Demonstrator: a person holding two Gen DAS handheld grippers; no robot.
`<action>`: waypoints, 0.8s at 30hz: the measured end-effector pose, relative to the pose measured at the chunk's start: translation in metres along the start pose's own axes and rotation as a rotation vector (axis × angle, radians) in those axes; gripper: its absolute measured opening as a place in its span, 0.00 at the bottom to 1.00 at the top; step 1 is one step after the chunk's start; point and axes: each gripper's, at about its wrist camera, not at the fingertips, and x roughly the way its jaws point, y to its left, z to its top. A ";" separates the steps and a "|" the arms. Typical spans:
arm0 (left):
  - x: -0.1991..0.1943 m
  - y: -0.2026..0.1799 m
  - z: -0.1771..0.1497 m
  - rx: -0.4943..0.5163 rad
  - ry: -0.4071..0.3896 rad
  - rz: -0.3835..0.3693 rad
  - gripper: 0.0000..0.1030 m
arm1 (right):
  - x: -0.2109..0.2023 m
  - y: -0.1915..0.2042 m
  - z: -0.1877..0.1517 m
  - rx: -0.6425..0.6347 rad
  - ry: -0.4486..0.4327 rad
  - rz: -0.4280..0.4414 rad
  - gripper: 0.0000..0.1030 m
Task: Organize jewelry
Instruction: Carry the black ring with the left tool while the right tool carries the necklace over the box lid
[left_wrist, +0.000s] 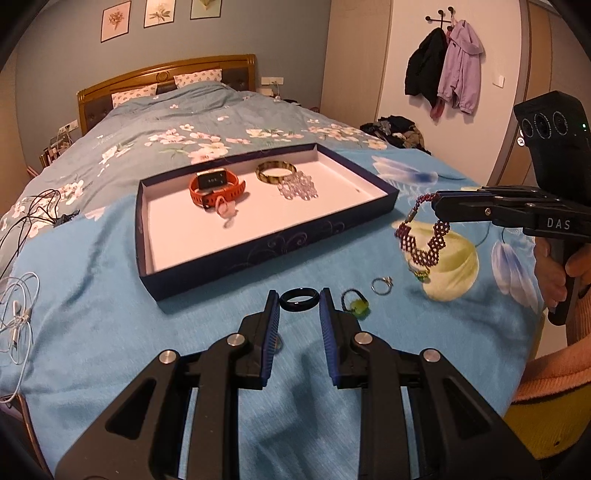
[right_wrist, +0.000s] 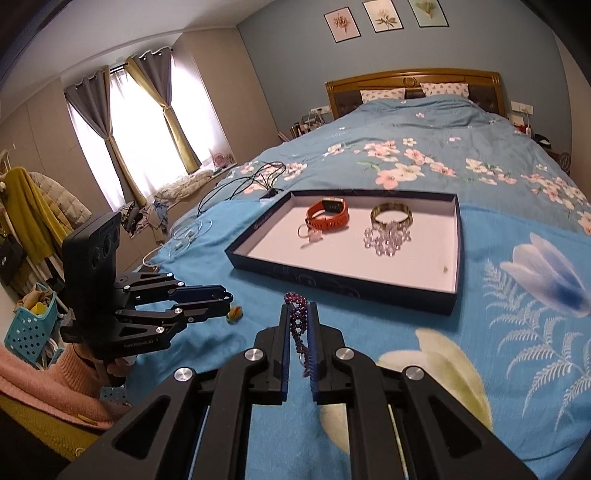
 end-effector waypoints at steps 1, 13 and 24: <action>0.000 0.001 0.002 -0.001 -0.003 0.001 0.22 | 0.001 0.000 0.002 -0.002 -0.004 -0.003 0.07; 0.002 0.007 0.028 0.000 -0.057 0.027 0.22 | 0.008 -0.007 0.031 -0.016 -0.047 -0.023 0.07; 0.016 0.021 0.047 -0.017 -0.060 0.055 0.22 | 0.019 -0.018 0.052 -0.018 -0.070 -0.046 0.07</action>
